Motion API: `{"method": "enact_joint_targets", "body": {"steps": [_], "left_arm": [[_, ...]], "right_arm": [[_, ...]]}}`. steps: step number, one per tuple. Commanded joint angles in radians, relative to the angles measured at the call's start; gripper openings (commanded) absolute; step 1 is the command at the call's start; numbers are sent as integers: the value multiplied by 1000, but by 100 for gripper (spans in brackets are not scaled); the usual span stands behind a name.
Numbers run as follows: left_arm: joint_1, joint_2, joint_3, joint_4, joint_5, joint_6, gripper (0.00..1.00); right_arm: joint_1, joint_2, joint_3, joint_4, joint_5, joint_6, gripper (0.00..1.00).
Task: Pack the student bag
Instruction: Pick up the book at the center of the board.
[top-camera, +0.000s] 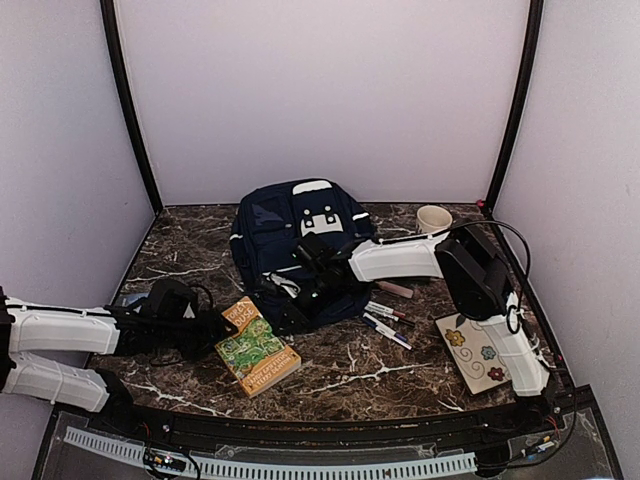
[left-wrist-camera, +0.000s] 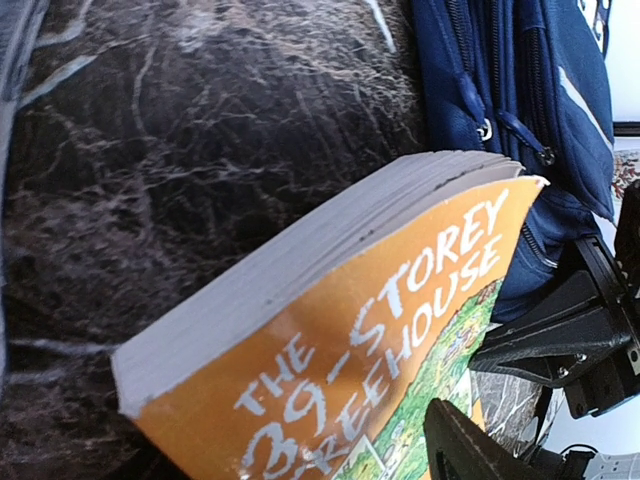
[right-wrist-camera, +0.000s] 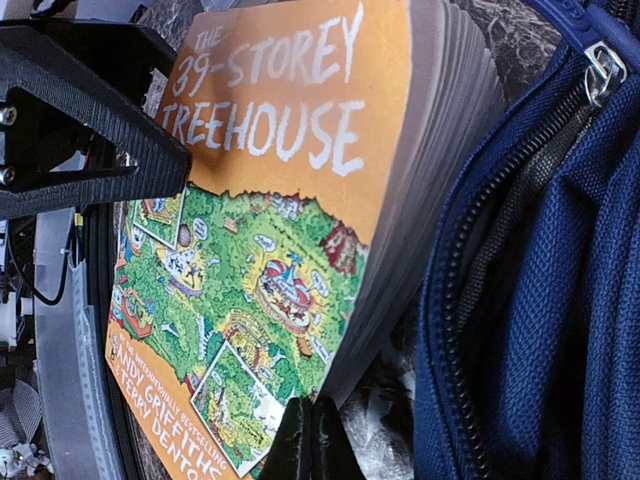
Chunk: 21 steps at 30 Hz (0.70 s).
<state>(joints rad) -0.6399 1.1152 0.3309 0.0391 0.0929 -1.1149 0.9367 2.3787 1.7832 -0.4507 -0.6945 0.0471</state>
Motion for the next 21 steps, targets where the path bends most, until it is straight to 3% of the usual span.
{"method": "enact_joint_targets", "body": {"steps": [1,6,13,17,21], "left_arm": [[-36,31,18,233,43,14,76],[-49,21,16,280,20,-10,64],[-55,-111,7,266,-24,-8,40],[-55,-157,24,189,-39,-1,17],[-55,-218,82,53,-63,34,0]], "right_arm": [[4,180,-70,-129,198,-10,0],[4,164,-80,-125,200,-13,0],[2,154,-74,-125,187,-10,0],[2,131,-68,-133,171,-13,0],[-5,33,-90,-137,176,-43,9]]}}
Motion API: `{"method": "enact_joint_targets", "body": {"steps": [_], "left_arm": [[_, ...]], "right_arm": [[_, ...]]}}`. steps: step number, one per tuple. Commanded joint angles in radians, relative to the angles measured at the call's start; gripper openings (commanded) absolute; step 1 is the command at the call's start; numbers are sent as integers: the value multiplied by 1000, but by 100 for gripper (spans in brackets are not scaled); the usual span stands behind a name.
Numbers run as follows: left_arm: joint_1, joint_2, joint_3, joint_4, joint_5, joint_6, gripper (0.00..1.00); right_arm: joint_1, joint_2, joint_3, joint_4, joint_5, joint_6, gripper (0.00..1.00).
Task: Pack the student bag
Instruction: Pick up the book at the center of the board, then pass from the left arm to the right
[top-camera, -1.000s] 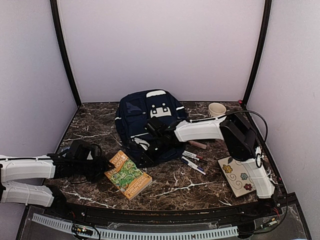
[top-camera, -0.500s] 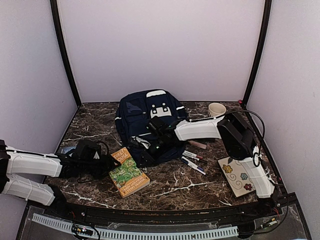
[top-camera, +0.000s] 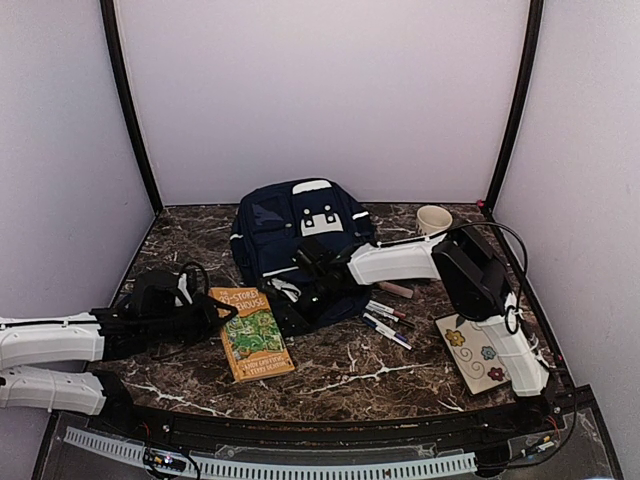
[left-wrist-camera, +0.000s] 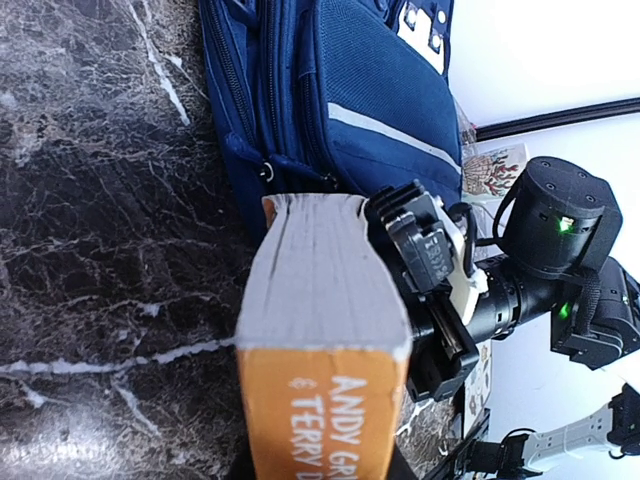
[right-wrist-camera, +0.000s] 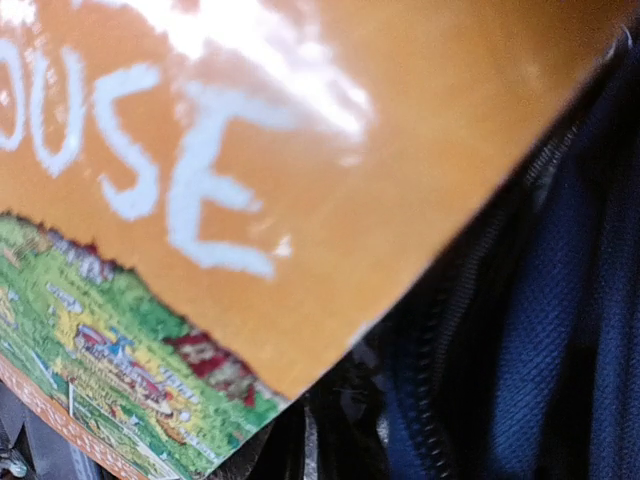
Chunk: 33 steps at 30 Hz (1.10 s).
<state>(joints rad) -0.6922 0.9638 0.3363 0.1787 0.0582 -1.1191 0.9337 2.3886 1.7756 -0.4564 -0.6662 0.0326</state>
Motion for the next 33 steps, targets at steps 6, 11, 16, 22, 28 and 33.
{"method": "enact_joint_targets", "body": {"steps": [6,11,16,22,28,33], "left_arm": [[-1,-101,285,-337,-32,191,0],[1,-39,462,-453,12,353,0],[5,108,640,-485,95,516,0],[5,249,741,-384,223,592,0],[5,345,762,-205,345,581,0],[6,399,763,-68,428,568,0]], "right_arm": [[-51,-184,-151,-131,202,-97,22],[-106,-350,-210,-137,232,-194,26],[-177,-503,-226,-158,284,-273,29],[-332,-628,-192,-149,150,-255,40],[-451,-704,-172,-62,5,-164,71],[-459,-667,-128,-40,-147,-106,82]]}}
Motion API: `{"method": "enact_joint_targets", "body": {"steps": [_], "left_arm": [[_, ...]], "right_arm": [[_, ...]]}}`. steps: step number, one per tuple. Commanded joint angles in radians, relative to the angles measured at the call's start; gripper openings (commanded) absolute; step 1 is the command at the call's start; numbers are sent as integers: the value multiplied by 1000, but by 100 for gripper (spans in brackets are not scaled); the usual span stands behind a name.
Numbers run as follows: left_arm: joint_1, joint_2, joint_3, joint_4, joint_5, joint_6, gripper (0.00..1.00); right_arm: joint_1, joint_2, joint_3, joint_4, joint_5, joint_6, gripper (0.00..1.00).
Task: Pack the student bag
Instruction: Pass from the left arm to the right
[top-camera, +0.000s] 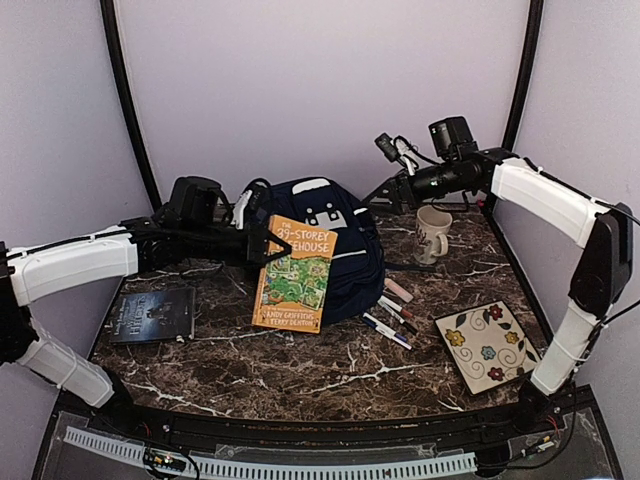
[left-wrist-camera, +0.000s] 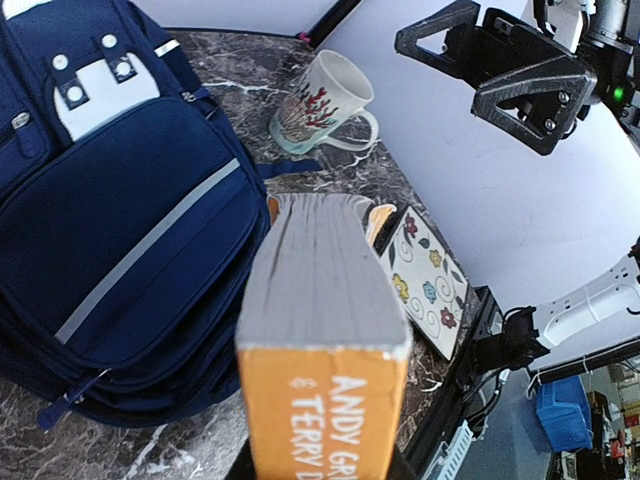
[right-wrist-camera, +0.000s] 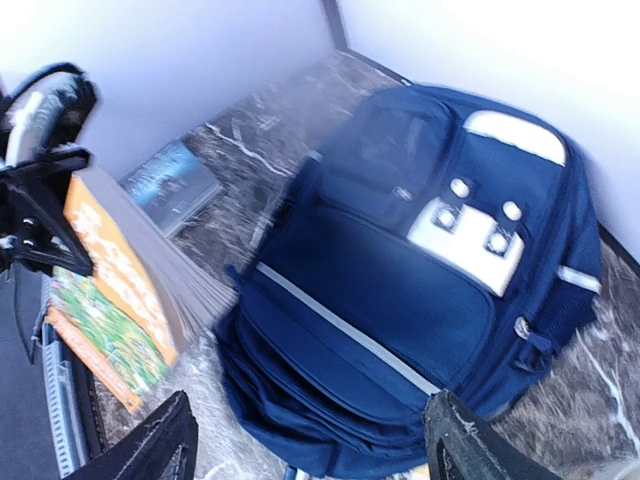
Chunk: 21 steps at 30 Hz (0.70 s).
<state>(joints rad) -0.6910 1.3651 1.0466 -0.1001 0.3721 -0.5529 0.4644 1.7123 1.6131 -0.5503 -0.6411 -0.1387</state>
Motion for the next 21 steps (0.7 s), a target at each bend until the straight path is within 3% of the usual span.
{"method": "enact_joint_targets", "body": {"steps": [1,4,13,21], "left_arm": [[4,8,55,234,128,0,0],[5,37,63,287,169,-15,0],[5,93,69,448,409,-48,0],[5,91,50,521,483,-38,0]], "right_arm": [[11,15,28,67,-219,82,86],[31,22,1,100,-288,94,93],[90,51,-16,40,-324,-13,94],[103,49,-99,70,-456,-18,85]]}}
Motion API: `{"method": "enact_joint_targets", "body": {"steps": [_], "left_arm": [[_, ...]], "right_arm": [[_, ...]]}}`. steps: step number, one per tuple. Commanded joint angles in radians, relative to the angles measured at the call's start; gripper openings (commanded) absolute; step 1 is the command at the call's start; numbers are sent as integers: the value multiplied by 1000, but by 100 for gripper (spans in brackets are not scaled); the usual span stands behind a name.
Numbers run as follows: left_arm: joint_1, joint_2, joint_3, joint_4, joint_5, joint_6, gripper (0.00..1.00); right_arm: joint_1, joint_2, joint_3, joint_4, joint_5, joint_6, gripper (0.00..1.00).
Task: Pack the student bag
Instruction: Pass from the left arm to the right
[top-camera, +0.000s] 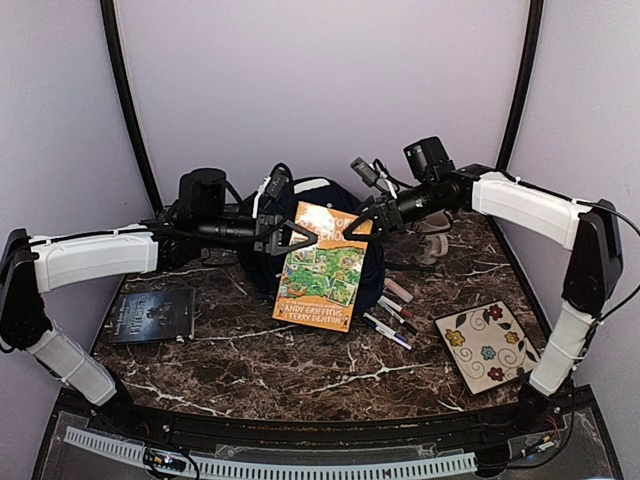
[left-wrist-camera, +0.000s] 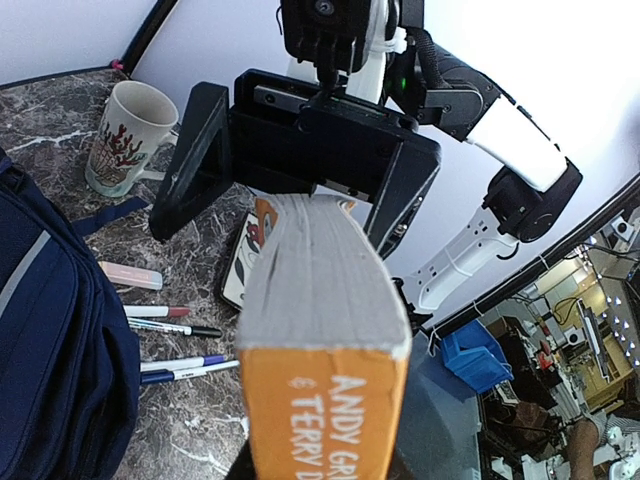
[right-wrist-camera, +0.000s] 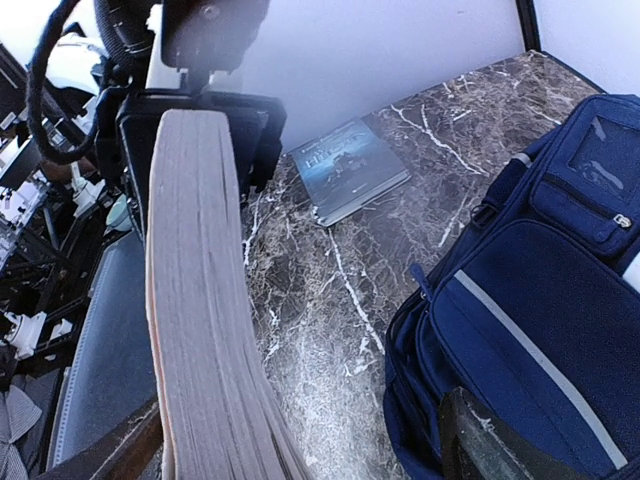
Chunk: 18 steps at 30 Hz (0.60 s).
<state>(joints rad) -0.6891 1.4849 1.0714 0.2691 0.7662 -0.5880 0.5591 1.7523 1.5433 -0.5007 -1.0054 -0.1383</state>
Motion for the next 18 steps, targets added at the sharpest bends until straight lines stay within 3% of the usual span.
{"method": "enact_joint_targets", "body": {"steps": [1,6,13,16,18], "left_arm": [[3,-30,22,153,89,1,0],[9,-35,5,134,65,27,0],[18,-49,-33,128,10,38,2],[19,-34,-25,90,-1,47,39],[19,-22,-27,81,-1,55,47]], "right_arm": [[7,9,-33,21,-124,-18,80],[8,-5,-73,95,-241,43,52],[8,-6,-84,155,-221,103,8],[7,-3,-70,146,-172,96,0],[8,6,-31,87,-142,49,0]]}}
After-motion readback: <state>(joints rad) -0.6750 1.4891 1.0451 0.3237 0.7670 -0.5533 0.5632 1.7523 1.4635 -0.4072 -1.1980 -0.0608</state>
